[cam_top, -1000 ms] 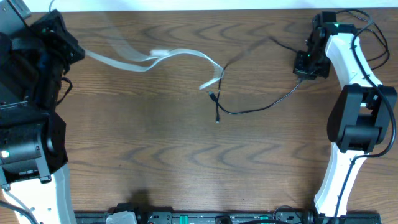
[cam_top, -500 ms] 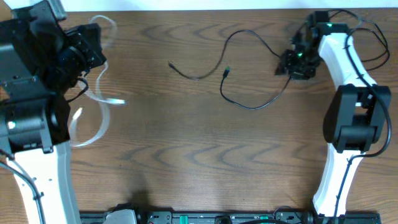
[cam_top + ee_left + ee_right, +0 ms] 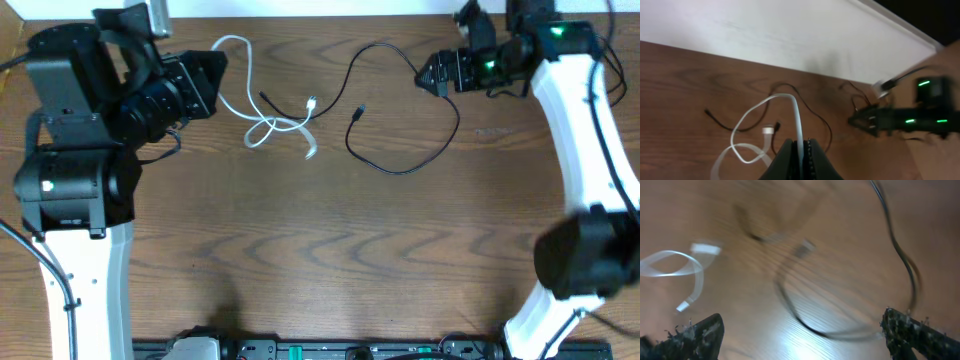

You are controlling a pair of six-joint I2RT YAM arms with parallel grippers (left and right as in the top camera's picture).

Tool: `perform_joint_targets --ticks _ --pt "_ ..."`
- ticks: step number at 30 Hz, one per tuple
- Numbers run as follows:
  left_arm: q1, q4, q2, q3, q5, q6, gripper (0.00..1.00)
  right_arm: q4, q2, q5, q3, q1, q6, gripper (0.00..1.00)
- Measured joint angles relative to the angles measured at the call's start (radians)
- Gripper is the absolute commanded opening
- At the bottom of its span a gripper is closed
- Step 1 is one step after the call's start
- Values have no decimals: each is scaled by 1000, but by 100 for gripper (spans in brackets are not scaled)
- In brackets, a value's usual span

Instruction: Untangle cables

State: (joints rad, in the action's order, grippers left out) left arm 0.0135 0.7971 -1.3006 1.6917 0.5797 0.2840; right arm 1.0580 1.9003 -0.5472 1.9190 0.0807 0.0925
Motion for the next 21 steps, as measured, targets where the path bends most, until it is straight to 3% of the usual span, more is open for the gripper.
perform_joint_targets --ticks 4,12,21 --pt "-63 0 -22 0 5 0 7 -51 -97 -119 16 71 56 94" --pt "-122 9 -97 0 35 -4 8 -98 -71 -291 15 221 167 94" --pt "-122 33 -119 0 323 -85 8 -134 -69 -432 15 294 413 87"
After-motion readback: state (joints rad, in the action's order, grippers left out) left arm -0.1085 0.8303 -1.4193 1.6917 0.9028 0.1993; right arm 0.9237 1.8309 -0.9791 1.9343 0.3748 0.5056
